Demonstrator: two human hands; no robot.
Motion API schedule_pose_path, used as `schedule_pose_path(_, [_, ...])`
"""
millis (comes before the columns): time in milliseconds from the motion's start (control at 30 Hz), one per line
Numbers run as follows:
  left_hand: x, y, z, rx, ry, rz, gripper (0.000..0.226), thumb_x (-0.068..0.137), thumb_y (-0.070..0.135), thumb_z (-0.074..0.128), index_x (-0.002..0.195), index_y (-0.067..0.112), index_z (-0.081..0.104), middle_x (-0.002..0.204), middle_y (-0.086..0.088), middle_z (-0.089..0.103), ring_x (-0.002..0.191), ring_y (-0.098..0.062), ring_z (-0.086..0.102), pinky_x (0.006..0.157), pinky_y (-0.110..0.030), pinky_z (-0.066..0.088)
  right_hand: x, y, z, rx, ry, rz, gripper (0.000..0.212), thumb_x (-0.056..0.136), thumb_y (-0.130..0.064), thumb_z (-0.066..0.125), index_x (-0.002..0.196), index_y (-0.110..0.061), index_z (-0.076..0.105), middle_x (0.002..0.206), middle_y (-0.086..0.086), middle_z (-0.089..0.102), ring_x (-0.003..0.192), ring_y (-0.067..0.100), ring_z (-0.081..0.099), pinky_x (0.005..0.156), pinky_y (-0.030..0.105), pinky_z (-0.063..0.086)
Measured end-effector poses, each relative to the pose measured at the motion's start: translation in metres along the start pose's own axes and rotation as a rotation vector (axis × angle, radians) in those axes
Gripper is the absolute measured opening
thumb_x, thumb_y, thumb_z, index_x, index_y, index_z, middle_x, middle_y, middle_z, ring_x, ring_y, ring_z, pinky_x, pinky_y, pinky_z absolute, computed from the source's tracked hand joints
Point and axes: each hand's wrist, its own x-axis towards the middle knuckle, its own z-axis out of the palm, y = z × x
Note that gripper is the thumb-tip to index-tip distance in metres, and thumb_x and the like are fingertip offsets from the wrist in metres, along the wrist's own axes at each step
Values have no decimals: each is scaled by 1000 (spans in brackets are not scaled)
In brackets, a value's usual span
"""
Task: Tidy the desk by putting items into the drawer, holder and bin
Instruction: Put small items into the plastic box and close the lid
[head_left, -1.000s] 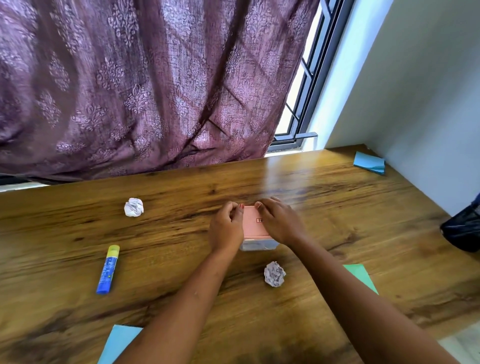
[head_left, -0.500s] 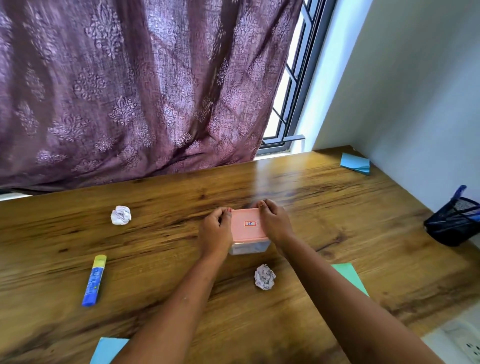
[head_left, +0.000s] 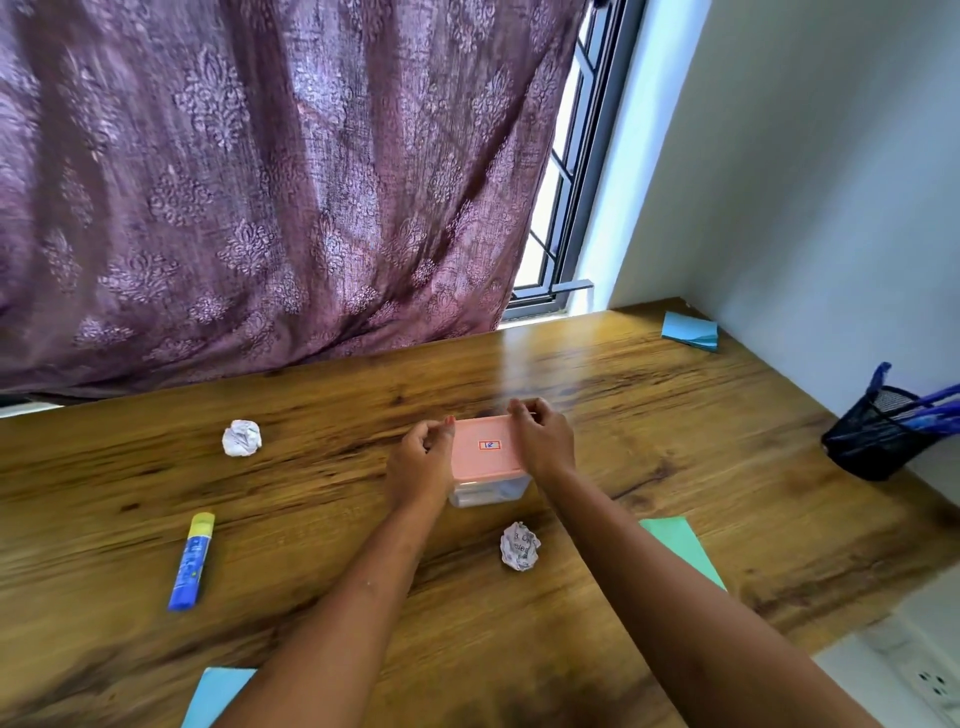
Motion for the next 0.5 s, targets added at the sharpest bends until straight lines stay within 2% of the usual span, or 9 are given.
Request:
schedule_pose_path(100, [-21,-3,-5,-112,97,-13,35,89,52,52,104,21,52,80,9,57,68,-8,54,56,-25,37,-12,-2,-13,184,136,46,28,98,-35,47,96,-14,65,92,2,68,89,19,62,78,35,46])
schedule_pose_path(200, [-51,-11,-2,-186,215,10,28,93,37,53,105,13,46,77,7,53,67,-14,51,61,-30,36,-25,1,-39,252,261,83,25,100,-28,44,101,-12,63,97,1,67,92,17,58,87,39,47])
schedule_pose_path(267, [-71,-15,2,-225,233,121,16,93,21,56,100,12,45,78,3,53,69,-18,50,63,-28,34,-33,5,-61,335,333,105,23,101,-23,41,102,-11,61,98,4,65,91,16,57,84,37,45])
schedule_pose_path(333, [-95,-16,8,-223,191,282,13,91,10,59,97,8,47,75,3,50,64,-14,47,61,-26,34,-41,12,-88,404,436,116,21,101,-20,41,100,-10,59,97,8,62,83,15,55,78,34,42])
schedule_pose_path(433, [-134,-20,18,-174,80,450,12,87,15,58,93,13,48,67,12,43,58,-3,44,56,-23,33,-51,26,-127,420,584,106,18,100,-21,43,94,-12,57,92,7,59,74,12,50,73,32,40])
schedule_pose_path(500, [-156,-27,23,-97,20,530,14,86,14,61,96,9,52,69,10,46,57,-4,45,57,-23,38,-57,38,-151,402,678,86,17,99,-22,43,93,-12,56,83,2,55,68,10,46,64,26,40])
